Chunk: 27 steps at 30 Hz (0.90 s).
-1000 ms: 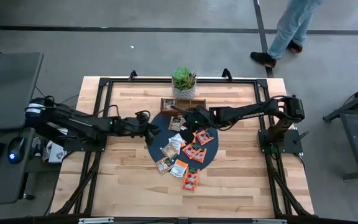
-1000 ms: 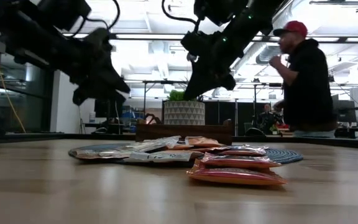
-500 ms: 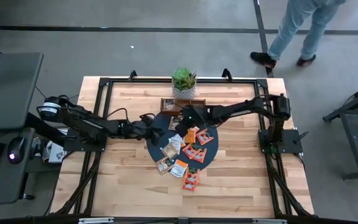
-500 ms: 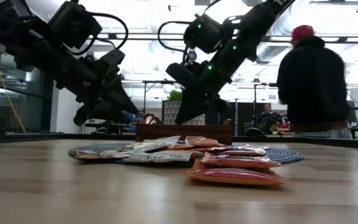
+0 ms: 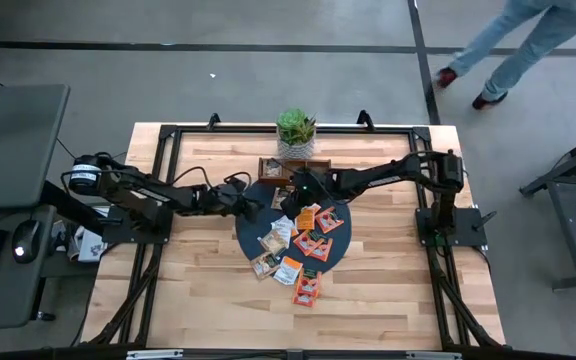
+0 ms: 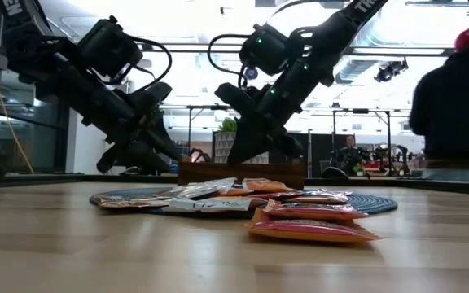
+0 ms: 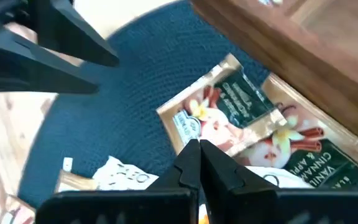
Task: Pick & Place Tea
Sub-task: Put the brown tea bag into the left section of the wooden organizer
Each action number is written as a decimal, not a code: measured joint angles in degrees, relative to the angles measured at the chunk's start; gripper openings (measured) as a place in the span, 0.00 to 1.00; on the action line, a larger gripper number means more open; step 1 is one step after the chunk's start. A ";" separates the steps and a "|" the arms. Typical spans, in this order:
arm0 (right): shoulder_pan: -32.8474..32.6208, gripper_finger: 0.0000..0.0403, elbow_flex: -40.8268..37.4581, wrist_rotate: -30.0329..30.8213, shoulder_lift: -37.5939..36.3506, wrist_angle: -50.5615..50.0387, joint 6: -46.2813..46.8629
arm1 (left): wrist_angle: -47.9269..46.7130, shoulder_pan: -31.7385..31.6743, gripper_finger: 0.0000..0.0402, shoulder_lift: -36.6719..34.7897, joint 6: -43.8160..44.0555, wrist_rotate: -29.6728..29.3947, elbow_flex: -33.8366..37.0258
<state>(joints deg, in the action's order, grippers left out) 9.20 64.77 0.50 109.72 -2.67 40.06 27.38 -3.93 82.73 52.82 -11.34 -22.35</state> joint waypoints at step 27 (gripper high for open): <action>-1.49 0.00 0.00 5.68 2.13 1.82 0.00 | -0.11 0.19 0.38 -0.01 -1.33 1.45 0.00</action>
<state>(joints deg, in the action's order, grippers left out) 7.71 64.77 6.19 111.85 -0.85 40.06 27.27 -3.75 82.72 51.48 -9.89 -22.35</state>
